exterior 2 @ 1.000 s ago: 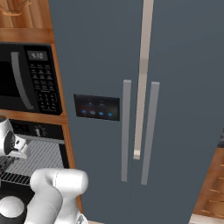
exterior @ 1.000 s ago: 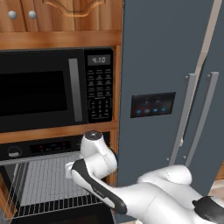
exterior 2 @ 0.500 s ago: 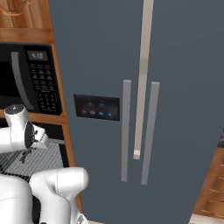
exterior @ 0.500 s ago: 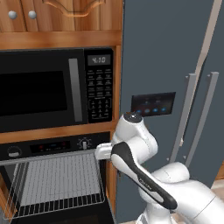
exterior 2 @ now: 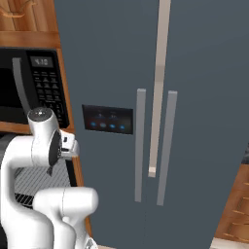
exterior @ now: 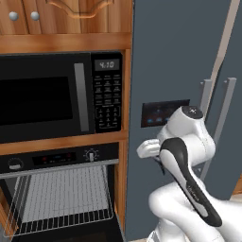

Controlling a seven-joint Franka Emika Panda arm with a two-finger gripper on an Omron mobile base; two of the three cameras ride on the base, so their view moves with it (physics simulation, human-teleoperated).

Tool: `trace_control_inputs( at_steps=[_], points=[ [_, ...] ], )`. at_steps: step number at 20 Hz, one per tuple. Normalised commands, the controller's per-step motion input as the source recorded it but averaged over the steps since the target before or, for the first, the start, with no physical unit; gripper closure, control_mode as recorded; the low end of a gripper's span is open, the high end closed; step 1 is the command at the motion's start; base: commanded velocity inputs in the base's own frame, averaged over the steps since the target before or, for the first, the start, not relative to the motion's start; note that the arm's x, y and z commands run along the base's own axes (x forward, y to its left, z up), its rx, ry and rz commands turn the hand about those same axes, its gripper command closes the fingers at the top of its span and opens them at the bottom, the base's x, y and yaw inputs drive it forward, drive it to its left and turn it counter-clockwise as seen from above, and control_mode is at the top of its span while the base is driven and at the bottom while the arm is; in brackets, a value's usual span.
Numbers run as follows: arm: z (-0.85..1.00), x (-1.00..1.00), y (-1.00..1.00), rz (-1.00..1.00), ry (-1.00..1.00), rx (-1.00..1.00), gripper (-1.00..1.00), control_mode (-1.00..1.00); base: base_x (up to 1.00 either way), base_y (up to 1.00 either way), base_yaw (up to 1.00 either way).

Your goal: Take the fish from the oven and place it on the plate on the counter.

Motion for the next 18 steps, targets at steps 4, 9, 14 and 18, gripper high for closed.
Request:
trace_control_inputs(
  at_steps=[4,9,14,18],
  points=[
    [0.57,-0.45,-0.2,0.11,-0.05,-0.04,1.0,-1.0,0.0,0.0,0.0],
    [0.39,-0.72,0.0,0.02,-0.17,-0.09,1.0,-1.0,0.0,0.0,0.0],
    [0.19,-0.32,-0.05,0.0,-0.14,-0.05,1.0,-1.0,0.0,0.0,0.0],
    [0.0,0.0,-0.05,0.0,0.0,0.01,1.0,-1.0,0.0,0.0,0.0]
  ],
)
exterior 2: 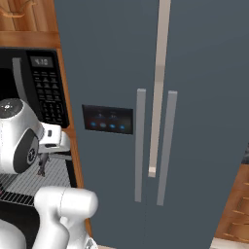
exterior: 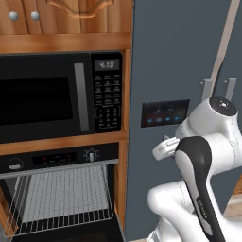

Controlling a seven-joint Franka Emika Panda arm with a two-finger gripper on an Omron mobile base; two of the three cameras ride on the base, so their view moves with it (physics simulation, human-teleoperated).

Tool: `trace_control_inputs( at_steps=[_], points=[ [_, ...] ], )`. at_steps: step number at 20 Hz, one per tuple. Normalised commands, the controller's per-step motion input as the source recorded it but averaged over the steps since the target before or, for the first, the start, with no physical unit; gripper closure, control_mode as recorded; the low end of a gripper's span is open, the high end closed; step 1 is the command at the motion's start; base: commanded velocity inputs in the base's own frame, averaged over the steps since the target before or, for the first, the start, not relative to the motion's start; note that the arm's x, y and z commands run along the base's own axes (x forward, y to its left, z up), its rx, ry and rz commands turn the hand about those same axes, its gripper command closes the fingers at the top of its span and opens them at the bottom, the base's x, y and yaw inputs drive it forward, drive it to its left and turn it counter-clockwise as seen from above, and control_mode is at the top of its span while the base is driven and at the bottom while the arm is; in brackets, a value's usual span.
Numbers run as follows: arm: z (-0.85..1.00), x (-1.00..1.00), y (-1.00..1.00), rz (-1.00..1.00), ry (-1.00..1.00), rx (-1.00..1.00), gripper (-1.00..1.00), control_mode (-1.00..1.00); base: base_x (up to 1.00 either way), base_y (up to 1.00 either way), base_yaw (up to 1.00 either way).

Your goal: Take the fish from the oven and place it on the plate on the counter.

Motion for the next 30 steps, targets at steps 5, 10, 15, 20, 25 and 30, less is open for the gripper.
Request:
trace_control_inputs(
  at_steps=[5,10,15,20,25,30],
  points=[
    [0.0,0.0,0.0,0.0,0.0,0.0,1.0,-1.0,0.0,0.0,0.0],
    [0.0,-0.09,-0.55,-0.03,0.0,0.02,1.0,-1.0,0.0,0.0,0.0],
    [0.0,0.0,0.0,0.0,0.0,0.0,1.0,1.0,-0.22,-0.83,-0.04],
    [0.0,0.0,0.0,0.0,0.0,0.0,1.0,1.0,-0.3,-0.95,-0.02],
    [0.0,0.0,0.0,0.0,0.0,0.0,1.0,1.0,-0.11,-1.0,0.0],
    [0.0,0.0,0.0,0.0,0.0,0.0,1.0,1.0,0.0,-1.0,0.0]
  ],
)
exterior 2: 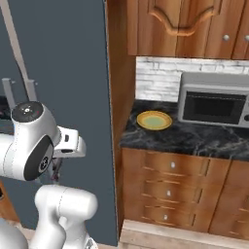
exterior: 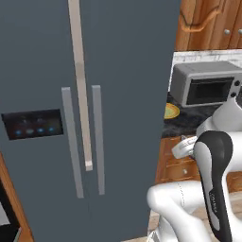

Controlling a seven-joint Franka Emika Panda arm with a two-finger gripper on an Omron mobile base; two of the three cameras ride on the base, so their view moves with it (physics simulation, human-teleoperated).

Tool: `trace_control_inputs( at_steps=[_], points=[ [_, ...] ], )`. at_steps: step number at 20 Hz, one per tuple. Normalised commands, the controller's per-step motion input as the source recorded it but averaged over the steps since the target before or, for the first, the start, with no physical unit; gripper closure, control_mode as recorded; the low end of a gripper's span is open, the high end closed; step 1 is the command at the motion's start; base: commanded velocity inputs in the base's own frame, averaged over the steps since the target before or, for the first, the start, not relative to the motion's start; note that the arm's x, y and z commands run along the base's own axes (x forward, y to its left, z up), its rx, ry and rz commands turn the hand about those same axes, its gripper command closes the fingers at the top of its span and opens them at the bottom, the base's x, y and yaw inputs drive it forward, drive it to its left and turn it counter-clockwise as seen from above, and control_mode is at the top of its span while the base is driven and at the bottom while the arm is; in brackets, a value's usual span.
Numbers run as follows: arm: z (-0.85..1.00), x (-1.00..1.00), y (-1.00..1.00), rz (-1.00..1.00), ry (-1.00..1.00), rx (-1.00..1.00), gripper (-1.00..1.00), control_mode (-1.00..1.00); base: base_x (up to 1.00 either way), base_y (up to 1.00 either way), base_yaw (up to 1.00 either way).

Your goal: Take the fish from the oven and place it on the plate on the counter.

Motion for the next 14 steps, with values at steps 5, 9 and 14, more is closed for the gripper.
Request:
trace_control_inputs(
  at_steps=[5,9,14],
  points=[
    [0.0,0.0,0.0,0.0,0.0,0.0,1.0,1.0,0.01,-1.0,0.03],
    [0.0,0.0,0.0,0.0,0.0,0.0,1.0,1.0,0.24,-0.82,0.19],
    [0.0,0.0,0.0,0.0,0.0,0.0,1.0,1.0,0.67,-0.4,0.11]
  ],
)
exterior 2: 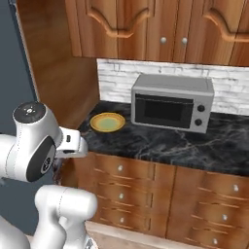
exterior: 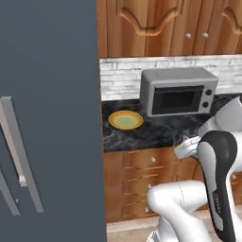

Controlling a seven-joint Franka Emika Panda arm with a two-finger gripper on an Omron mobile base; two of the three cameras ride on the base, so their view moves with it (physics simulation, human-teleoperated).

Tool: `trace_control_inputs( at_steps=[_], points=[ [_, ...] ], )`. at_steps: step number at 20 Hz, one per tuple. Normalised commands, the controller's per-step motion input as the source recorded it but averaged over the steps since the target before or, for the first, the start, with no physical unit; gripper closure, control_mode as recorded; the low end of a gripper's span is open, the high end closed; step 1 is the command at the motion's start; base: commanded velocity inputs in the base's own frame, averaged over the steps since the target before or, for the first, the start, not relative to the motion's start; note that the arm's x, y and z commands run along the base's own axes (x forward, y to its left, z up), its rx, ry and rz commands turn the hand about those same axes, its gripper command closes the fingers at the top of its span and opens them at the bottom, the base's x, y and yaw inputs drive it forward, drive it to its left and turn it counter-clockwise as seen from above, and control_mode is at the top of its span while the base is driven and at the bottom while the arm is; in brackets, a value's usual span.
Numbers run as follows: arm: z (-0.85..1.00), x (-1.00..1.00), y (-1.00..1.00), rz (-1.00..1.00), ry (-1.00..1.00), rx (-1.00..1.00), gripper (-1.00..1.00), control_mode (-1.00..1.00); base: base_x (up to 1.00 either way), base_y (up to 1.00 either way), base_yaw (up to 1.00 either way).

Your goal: Take the fish from the oven and place it on the plate on the counter.

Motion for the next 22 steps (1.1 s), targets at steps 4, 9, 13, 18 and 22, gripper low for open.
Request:
trace_control_inputs(
  at_steps=[4,9,13,18,22],
  points=[
    [0.0,0.0,0.0,0.0,0.0,0.0,1.0,1.0,0.94,-0.04,0.0],
    [0.0,0.0,0.0,0.0,0.0,0.0,1.0,1.0,0.85,0.0,0.0],
    [0.0,0.0,0.0,0.0,0.0,0.0,1.0,1.0,0.17,-0.01,0.03],
    [0.0,0.1,0.0,0.0,0.0,0.0,1.0,-1.0,0.0,0.0,0.01],
    [0.0,0.49,0.14,0.0,0.03,-0.03,1.0,-1.0,0.0,0.0,0.0]
  ],
)
